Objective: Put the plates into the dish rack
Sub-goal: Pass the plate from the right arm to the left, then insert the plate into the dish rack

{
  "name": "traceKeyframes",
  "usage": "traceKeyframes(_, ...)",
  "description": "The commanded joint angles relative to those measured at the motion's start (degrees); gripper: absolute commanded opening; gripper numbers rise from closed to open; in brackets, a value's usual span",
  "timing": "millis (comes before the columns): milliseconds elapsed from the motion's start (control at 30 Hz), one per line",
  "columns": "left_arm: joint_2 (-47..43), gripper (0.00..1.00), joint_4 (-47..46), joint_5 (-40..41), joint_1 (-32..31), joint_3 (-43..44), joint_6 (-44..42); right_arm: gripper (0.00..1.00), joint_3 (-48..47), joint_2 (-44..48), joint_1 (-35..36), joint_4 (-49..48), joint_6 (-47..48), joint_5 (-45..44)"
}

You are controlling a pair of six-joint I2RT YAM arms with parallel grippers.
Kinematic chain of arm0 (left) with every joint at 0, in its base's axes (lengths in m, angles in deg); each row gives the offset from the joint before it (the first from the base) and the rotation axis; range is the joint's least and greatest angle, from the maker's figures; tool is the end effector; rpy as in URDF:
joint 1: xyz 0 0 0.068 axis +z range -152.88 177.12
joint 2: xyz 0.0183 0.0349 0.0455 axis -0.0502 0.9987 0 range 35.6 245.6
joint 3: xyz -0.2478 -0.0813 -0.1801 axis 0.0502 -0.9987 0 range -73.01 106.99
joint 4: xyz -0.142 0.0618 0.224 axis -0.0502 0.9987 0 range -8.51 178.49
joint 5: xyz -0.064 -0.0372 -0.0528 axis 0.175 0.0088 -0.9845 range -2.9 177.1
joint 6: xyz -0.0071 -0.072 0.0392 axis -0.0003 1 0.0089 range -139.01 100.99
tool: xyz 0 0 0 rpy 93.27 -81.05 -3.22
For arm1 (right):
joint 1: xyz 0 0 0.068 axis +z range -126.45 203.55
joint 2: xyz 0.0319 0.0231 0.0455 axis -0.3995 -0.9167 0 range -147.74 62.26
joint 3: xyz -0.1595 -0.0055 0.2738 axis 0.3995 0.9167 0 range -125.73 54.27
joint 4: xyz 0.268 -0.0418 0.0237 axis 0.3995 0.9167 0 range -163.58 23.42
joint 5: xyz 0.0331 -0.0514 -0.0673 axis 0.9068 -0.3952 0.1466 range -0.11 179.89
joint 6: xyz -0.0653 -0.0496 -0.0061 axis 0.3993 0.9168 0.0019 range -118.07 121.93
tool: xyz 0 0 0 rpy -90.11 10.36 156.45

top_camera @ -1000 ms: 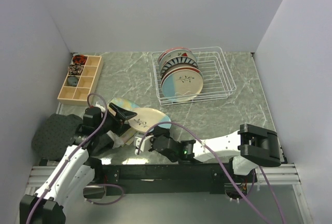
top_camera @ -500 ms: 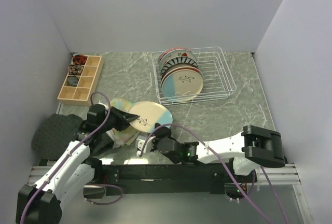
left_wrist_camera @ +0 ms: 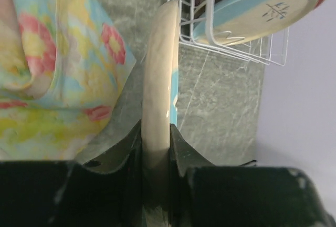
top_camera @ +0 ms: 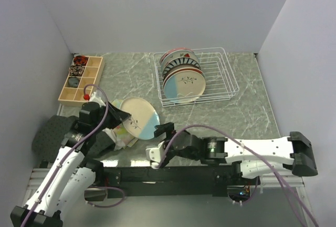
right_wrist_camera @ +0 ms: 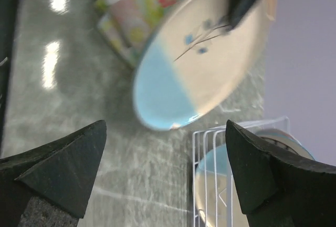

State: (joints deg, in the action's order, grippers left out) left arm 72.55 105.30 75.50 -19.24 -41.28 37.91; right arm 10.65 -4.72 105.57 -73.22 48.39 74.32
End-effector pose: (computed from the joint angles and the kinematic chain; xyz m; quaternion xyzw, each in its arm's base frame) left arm 0.1493 -0.0587 0.2659 -0.2492 0.8220 -0.3710 0.3530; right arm 0.0591 0.2837 0.2940 -0.7150 0.4272 0.0574 0.5504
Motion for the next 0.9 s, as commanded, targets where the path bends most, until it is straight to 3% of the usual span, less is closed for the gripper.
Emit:
traceKeyframes(0,-0.7,0.01,-1.6,-1.6,0.2,10.5,-13.8,1.00,-5.8,5.9,-5.7,20.3,3.1,17.3)
traceKeyframes(33,-0.3,0.01,-1.4,-2.4,0.2,11.7,-16.0,1.00,-7.0,6.7,-10.8,22.8,3.1,24.3)
traceKeyframes(167,3.6,0.01,-1.3,-10.8,0.2,18.6,-32.2,1.00,-11.6,11.1,-22.8,33.1,1.2,32.9)
traceKeyframes(300,9.4,0.01,3.6,-18.1,0.2,29.3,-46.1,1.00,-10.3,17.0,-33.8,32.3,-3.6,39.5)
traceKeyframes(467,13.0,0.01,-1.0,-29.3,0.2,34.3,-58.6,1.00,-8.9,21.7,-46.7,30.8,-7.3,45.4)
traceKeyframes(567,17.7,0.01,-2.2,-34.1,0.0,38.1,-63.5,1.00,-9.1,21.5,-49.5,30.2,-9.1,44.1)
traceKeyframes(867,34.4,0.01,-0.4,-35.4,-5.2,56.8,-75.4,1.00,-8.9,22.5,-54.9,26.6,-13.6,38.0)
